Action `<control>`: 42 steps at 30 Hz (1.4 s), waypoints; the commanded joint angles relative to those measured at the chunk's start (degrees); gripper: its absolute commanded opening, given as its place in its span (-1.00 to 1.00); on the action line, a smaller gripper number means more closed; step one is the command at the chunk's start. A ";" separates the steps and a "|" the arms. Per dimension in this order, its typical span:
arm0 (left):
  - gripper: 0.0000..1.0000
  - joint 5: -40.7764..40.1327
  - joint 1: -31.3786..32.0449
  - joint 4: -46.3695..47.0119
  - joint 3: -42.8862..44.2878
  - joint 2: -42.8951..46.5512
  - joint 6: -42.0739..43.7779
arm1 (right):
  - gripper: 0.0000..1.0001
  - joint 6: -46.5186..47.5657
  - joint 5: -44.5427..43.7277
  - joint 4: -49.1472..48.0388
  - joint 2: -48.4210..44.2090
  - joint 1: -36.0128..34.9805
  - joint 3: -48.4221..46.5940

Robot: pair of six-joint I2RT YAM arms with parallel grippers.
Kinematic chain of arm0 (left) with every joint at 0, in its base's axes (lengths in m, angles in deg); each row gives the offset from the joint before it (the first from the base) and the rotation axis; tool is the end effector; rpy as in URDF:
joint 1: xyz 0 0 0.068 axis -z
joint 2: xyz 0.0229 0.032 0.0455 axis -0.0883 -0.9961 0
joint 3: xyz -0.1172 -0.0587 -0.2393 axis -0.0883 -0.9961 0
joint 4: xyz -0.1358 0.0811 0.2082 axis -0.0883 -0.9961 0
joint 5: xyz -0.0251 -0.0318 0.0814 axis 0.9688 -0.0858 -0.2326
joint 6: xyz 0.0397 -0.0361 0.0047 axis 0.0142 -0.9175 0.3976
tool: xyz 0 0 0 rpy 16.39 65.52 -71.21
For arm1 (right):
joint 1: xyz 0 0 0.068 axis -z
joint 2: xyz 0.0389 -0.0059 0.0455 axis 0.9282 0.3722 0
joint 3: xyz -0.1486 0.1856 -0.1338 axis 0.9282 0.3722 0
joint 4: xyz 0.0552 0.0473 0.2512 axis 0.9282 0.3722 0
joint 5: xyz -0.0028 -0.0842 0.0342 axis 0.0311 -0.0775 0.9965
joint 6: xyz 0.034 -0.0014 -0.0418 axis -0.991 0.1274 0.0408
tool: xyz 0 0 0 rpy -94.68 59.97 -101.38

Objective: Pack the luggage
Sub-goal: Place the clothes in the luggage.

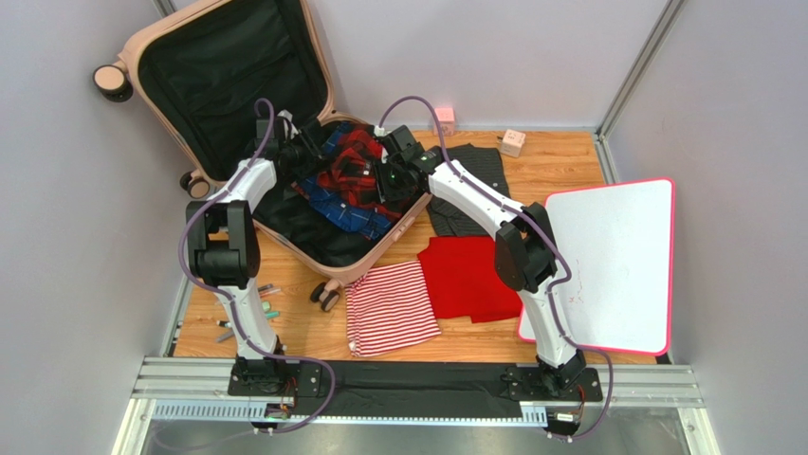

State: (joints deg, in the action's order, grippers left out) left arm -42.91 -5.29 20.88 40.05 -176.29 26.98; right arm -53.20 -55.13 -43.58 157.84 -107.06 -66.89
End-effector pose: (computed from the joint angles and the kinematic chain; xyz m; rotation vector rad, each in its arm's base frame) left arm 0.4459 -0.0122 0.2408 -0.6023 2.2381 -0.8243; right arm 0.3861 0.3161 0.2561 -0.4830 2.5125 0.5346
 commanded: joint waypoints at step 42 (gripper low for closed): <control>-1.00 -10.74 3.04 -13.00 8.99 13.99 12.45 | 0.88 -1.67 6.09 -0.49 -8.66 0.60 2.86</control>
State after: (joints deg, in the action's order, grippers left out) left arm -51.50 -3.00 10.17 46.76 -165.16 36.95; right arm -54.11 -49.56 -42.90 148.11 -106.69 -61.90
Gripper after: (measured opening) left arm 0.018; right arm 0.939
